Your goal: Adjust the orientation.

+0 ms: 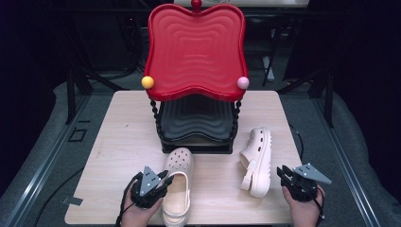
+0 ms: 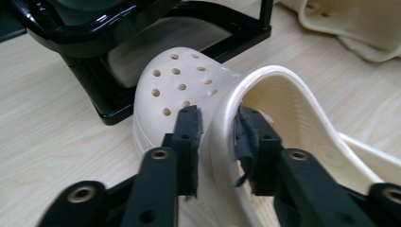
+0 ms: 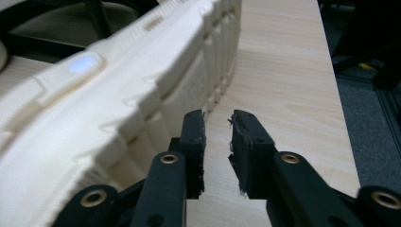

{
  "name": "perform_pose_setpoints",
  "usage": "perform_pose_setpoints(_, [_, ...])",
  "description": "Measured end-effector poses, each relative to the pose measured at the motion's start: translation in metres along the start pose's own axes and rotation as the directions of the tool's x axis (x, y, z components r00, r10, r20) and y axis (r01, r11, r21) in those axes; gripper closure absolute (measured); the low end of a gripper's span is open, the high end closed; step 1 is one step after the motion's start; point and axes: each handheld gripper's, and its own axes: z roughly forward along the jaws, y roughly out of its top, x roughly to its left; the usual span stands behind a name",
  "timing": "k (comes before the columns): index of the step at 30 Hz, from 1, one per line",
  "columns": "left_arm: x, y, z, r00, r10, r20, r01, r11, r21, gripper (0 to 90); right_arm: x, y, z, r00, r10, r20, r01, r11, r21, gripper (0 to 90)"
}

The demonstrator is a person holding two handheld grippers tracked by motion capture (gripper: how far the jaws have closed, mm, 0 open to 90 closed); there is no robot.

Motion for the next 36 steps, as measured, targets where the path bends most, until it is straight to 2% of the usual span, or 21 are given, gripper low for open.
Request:
perform_pose_setpoints(2, [0.002, 0.0, -0.003, 1.0, 0.004, -0.003, -0.004, 1.0, 0.003, 68.4, 0.002, 0.002, -0.002, 0.9999, -0.013, -0.004, 0.013, 1.0, -0.006, 77.1])
perform_pose_setpoints(4, [0.009, -0.001, -0.016, 0.9994, -0.014, 0.032, 0.015, 0.9997, -0.02, 62.8, 0.011, 0.011, -0.01, 0.9985, -0.053, -0.015, 0.052, 0.998, -0.04, 81.5])
perform_pose_setpoints(5, [0.009, -0.001, -0.016, 0.9994, -0.014, 0.032, 0.015, 0.9997, -0.02, 60.9, 0.011, 0.011, -0.01, 0.9985, -0.053, -0.015, 0.052, 0.998, -0.04, 81.5])
perform_pose_setpoints(6, [0.014, -0.005, -0.027, 0.9994, -0.017, 0.031, 0.018, 0.9994, -0.028, 59.9, 0.02, 0.017, -0.013, 0.9945, -0.098, -0.037, 0.095, 0.993, -0.07, 85.1])
perform_pose_setpoints(7, [0.014, -0.005, -0.027, 0.9994, -0.017, 0.031, 0.018, 0.9994, -0.028, 59.7, 0.02, 0.017, -0.013, 0.9945, -0.098, -0.037, 0.095, 0.993, -0.07, 85.1])
perform_pose_setpoints(8, [0.017, -0.009, -0.031, 0.9996, -0.019, 0.019, 0.019, 0.9993, -0.032, 59.3, 0.029, 0.021, -0.014, 0.9892, -0.136, -0.056, 0.131, 0.988, -0.077, 87.7])
perform_pose_setpoints(10, [0.025, -0.017, -0.038, 0.9995, -0.032, -0.002, 0.032, 0.9989, -0.034, 59.3, 0.033, 0.022, -0.013, 0.9872, -0.141, -0.073, 0.136, 0.988, -0.079, 88.6])
perform_pose_setpoints(12, [0.033, -0.025, -0.041, 0.9979, -0.063, -0.014, 0.062, 0.9972, -0.041, 58.7, 0.04, 0.023, -0.008, 0.9834, -0.159, -0.088, 0.153, 0.986, -0.066, 89.7])
perform_pose_setpoints(13, [0.037, -0.029, -0.042, 0.9958, -0.09, -0.016, 0.089, 0.9951, -0.044, 58.7, 0.042, 0.023, -0.006, 0.9828, -0.158, -0.096, 0.153, 0.987, -0.059, 89.8])
perform_pose_setpoints(15, [0.044, -0.033, -0.043, 0.9936, -0.112, -0.018, 0.111, 0.9933, -0.032, 58.7, 0.045, 0.022, -0.002, 0.9821, -0.16, -0.099, 0.156, 0.986, -0.052, 90.0])
perform_pose_setpoints(17, [0.051, -0.035, -0.045, 0.9898, -0.14, -0.028, 0.138, 0.989, -0.054, 58.7, 0.047, 0.024, -0.002, 0.983, -0.159, -0.092, 0.155, 0.987, -0.043, 90.0])
perform_pose_setpoints(18, [0.056, -0.037, -0.046, 0.9849, -0.171, -0.029, 0.169, 0.9836, -0.064, 58.7, 0.047, 0.023, -0.002, 0.9821, -0.17, -0.082, 0.167, 0.985, -0.043, 90.0])
perform_pose_setpoints(19, [0.056, -0.037, -0.046, 0.9849, -0.171, -0.029, 0.169, 0.9836, -0.064, 58.7, 0.047, 0.023, -0.002, 0.9821, -0.17, -0.082, 0.167, 0.985, -0.043, 90.0])
perform_pose_setpoints(20, [0.06, -0.039, -0.046, 0.9821, -0.185, -0.034, 0.183, 0.9811, -0.064, 58.7, 0.046, 0.022, -0.003, 0.9822, -0.169, -0.082, 0.166, 0.985, -0.046, 90.0])
perform_pose_setpoints(26, [0.064, -0.044, -0.04, 0.9789, -0.197, -0.053, 0.195, 0.9797, -0.045, 58.8, 0.038, 0.021, -0.007, 0.9847, -0.152, -0.085, 0.148, 0.988, -0.049, 90.0])
perform_pose_setpoints(29, [0.064, -0.044, -0.04, 0.9807, -0.188, -0.052, 0.187, 0.9818, -0.035, 58.8, 0.033, 0.021, -0.008, 0.9868, -0.134, -0.09, 0.131, 0.99, -0.044, 90.0])
perform_pose_setpoints(33, [0.063, -0.044, -0.039, 0.983, -0.177, -0.05, 0.175, 0.984, -0.033, 58.8, 0.024, 0.019, -0.011, 0.9938, -0.094, -0.059, 0.092, 0.995, -0.04, 90.0])
perform_pose_setpoints(36, [0.063, -0.045, -0.039, 0.9819, -0.183, -0.048, 0.182, 0.9828, -0.035, 58.8, 0.017, 0.018, -0.014, 0.9963, -0.075, -0.042, 0.073, 0.997, -0.03, 90.0])
